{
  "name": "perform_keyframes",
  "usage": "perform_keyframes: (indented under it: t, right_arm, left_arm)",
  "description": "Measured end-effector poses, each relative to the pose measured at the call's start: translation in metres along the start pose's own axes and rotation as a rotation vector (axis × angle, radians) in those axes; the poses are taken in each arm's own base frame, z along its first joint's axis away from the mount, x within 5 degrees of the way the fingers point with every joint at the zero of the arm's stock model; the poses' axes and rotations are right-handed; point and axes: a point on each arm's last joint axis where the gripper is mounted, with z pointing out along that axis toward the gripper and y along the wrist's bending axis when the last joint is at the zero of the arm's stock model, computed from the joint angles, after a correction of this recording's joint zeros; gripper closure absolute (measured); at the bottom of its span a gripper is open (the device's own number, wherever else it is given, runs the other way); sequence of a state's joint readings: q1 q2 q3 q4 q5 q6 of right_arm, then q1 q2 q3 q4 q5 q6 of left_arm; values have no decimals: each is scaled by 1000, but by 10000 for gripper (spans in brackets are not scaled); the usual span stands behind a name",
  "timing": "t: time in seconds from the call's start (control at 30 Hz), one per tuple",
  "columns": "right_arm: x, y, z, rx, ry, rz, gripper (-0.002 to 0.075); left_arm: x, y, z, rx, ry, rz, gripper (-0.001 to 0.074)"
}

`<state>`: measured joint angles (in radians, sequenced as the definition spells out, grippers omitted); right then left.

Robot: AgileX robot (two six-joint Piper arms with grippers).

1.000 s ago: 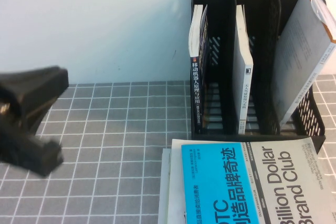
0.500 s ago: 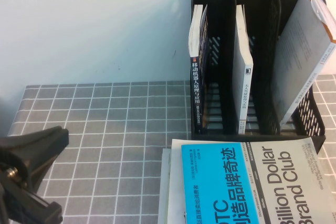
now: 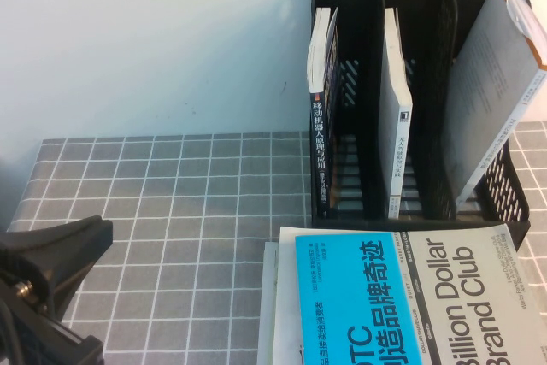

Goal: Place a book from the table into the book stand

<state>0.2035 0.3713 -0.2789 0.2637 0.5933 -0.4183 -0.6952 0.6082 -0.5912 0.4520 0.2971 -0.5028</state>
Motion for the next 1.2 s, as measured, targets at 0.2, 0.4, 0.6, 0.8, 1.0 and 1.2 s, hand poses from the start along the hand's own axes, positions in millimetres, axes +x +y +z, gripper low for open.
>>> perform_keyframes:
  t: [0.2, 0.4, 0.6, 0.8, 1.0, 1.2]
  right_arm:
    - [-1, 2, 0, -22, -9, 30, 729]
    - [-1, 3, 0, -29, -12, 40, 729]
    - [-2, 3, 0, -33, -14, 45, 729]
    - [-2, 3, 0, -36, -15, 50, 729]
    - [-2, 3, 0, -39, -16, 54, 729]
    - [-2, 4, 0, -40, -17, 55, 729]
  left_arm:
    - [0, 0, 0, 0, 0, 1, 738]
    - [0, 0, 0, 0, 0, 1, 738]
    - [1, 0, 0, 0, 2, 0, 738]
    - [9, 1, -8, 6, -25, -1, 738]
    - [52, 21, -39, -146, -91, 8, 738]
    - [111, 33, -54, -337, -139, -142, 738]
